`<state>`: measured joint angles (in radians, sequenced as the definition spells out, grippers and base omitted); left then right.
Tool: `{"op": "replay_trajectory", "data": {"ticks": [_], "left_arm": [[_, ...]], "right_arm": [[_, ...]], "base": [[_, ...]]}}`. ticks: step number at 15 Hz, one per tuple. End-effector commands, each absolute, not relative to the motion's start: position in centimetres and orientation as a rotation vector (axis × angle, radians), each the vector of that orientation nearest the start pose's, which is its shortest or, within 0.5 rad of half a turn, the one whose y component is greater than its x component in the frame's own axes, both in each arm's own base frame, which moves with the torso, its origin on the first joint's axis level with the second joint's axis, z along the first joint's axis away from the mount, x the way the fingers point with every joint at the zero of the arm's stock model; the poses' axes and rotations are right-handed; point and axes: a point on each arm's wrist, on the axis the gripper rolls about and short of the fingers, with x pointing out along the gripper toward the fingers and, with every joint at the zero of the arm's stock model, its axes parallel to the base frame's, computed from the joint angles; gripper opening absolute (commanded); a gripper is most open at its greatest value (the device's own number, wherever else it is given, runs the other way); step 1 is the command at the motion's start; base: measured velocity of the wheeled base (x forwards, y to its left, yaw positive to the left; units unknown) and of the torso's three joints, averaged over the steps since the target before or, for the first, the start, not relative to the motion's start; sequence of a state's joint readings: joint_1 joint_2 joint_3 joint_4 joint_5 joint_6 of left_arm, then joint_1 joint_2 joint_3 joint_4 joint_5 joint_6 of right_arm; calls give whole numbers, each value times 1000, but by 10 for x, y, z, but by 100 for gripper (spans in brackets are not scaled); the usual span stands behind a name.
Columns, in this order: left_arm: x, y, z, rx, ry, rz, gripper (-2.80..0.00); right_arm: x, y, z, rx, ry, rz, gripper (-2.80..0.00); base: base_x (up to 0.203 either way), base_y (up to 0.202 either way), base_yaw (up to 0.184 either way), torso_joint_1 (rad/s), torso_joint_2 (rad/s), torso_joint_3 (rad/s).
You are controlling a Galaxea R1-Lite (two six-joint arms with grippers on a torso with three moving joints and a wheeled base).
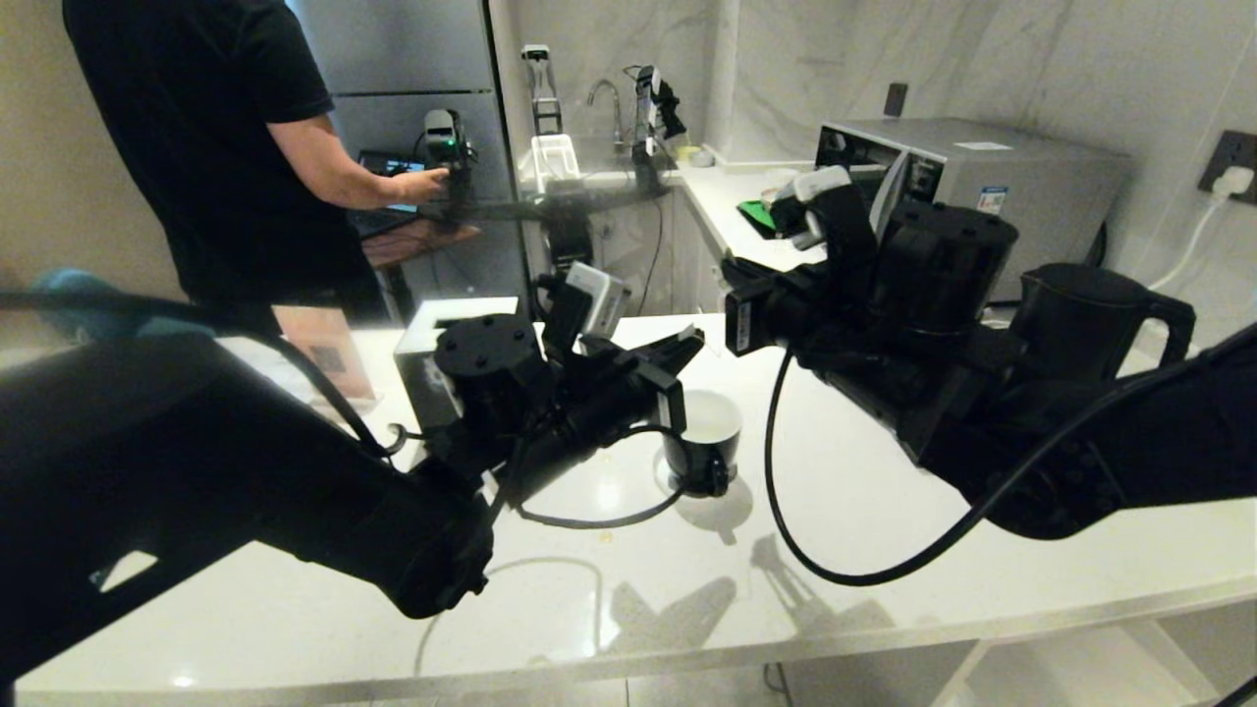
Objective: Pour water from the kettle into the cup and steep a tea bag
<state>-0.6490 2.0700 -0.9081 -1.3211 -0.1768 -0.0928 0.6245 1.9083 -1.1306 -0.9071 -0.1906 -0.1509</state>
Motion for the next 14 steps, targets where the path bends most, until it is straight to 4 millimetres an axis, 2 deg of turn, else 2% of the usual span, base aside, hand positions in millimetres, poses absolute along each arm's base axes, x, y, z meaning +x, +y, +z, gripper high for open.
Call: {"op": "replay_trajectory", "data": {"ticks": [1, 5, 6, 14], "left_arm": [[303, -233, 149, -126, -123, -829, -280], [302, -232, 146, -123, -116, -829, -280], [302, -232, 146, -124, -114, -829, -280], [301, -232, 149, -125, -122, -829, -280]], "right_arm": [[309, 217, 226, -99, -152, 422, -280], [309, 216, 224, -102, -145, 420, -280], [309, 216, 224, -102, -145, 419, 0], [307, 216, 226, -87, -177, 418, 0]], "base": [[0, 0, 0, 0, 0, 0], [0, 0, 0, 0, 0, 0], [0, 0, 0, 0, 0, 0], [0, 0, 0, 0, 0, 0]]}}
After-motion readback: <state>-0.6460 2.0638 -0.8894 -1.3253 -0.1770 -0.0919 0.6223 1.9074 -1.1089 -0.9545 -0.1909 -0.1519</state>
